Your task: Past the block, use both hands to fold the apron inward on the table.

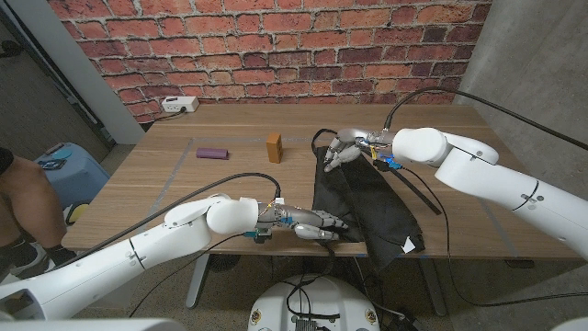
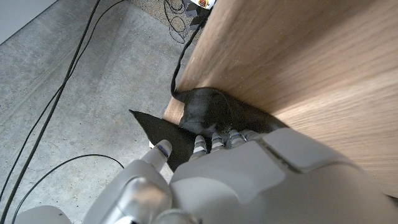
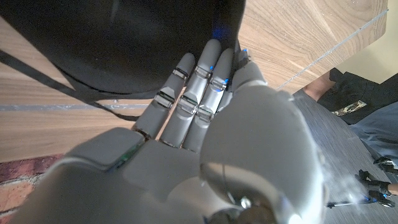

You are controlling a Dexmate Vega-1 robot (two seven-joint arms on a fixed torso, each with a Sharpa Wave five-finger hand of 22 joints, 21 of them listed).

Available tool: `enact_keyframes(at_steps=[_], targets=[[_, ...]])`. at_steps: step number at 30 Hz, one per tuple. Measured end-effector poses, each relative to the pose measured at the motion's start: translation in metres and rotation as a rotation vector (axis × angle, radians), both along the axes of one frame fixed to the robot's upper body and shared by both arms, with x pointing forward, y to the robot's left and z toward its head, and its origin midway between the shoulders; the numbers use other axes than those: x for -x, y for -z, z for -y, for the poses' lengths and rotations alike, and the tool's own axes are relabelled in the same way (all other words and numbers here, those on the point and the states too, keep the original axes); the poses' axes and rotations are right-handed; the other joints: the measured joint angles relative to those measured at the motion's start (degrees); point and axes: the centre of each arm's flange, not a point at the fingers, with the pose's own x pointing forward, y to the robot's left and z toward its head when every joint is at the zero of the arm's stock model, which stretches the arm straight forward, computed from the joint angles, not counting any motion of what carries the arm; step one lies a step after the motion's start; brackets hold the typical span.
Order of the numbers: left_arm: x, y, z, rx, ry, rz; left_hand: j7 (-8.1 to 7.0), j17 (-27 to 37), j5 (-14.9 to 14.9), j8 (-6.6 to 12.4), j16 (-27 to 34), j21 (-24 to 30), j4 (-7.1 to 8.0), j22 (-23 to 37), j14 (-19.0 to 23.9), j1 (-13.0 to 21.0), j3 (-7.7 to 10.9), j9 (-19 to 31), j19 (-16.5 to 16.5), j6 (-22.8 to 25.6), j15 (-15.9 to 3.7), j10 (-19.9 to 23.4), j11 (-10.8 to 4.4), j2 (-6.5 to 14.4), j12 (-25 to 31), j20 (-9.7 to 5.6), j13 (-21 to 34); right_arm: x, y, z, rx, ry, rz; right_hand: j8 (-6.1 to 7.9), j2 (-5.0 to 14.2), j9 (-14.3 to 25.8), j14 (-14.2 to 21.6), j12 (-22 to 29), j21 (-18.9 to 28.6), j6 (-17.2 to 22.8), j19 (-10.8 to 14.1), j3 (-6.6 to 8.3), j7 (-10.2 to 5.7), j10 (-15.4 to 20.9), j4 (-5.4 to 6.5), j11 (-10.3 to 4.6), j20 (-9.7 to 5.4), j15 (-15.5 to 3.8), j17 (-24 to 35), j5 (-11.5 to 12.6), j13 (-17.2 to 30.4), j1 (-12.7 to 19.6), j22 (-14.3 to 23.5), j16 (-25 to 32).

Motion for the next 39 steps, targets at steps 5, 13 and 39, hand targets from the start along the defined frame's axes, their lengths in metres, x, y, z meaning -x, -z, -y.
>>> enact_keyframes(at_steps=[5, 13, 39], targets=[[-0.001, -0.001, -0.001, 0.002, 0.000, -0.003, 0.00, 0.0, 0.0, 0.00, 0.0, 0.0, 0.00, 0.0, 0.0, 0.0, 0.00, 0.0, 0.0, 0.0, 0.00, -0.2, -0.20, 0.0, 0.0, 0.00, 0.0, -0.008, 0.006, -0.002, -0.008, -0.002, -0.031, -0.23, 0.01, 0.3, 0.1, 0.0, 0.0, -0.2, 0.0, 0.00, -0.21, -0.2, 0.00, 0.15, 0.00, 0.08, 0.0, 0.0, 0.2, 0.0, 0.0, -0.5], [-0.002, -0.001, -0.001, -0.001, 0.001, -0.004, 0.00, 0.0, 0.0, 0.00, 0.0, 0.2, -0.24, 0.0, 0.0, 0.0, 0.23, 0.0, -0.1, 0.0, 0.00, -0.2, -0.20, 0.0, 0.0, -0.10, 0.0, -0.016, 0.012, -0.004, -0.025, -0.010, -0.067, -0.29, 0.18, 0.7, 0.1, -0.2, 0.0, -0.8, 0.0, -0.16, -0.27, -0.5, 0.16, 0.46, 0.00, 0.08, 0.2, -0.1, 0.2, 0.2, 0.0, -0.5], [0.007, -0.011, -0.015, -0.002, -0.032, -0.007, 0.00, 0.0, 0.0, 0.00, 0.0, 0.7, -0.24, -0.1, 0.0, 0.0, 0.71, 0.0, -0.2, 0.0, 0.00, -0.2, -0.19, 0.0, 0.0, -0.18, 0.0, -0.026, 0.016, -0.016, -0.068, -0.069, -0.132, -4.39, 1.89, 0.5, -3.1, -5.9, 0.0, -8.1, -0.4, -1.66, 2.75, -6.6, 1.67, 3.11, 1.23, 1.03, -1.9, -1.3, -4.1, -4.5, -0.1, -4.0]])
